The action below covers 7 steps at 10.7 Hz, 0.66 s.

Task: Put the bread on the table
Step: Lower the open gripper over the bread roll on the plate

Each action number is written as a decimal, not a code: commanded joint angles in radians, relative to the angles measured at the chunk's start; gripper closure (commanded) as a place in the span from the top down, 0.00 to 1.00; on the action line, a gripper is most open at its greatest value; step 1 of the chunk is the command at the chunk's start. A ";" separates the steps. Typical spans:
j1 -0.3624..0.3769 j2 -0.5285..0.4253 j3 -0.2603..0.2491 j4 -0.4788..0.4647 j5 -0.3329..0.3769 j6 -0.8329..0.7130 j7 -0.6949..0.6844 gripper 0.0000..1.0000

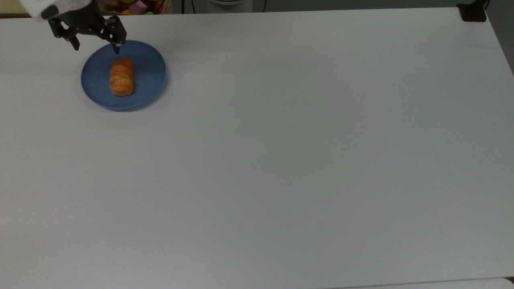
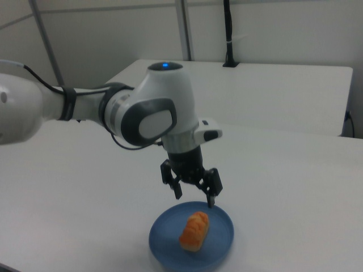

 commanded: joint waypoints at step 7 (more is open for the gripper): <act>0.001 0.090 0.001 -0.137 0.018 0.213 -0.029 1.00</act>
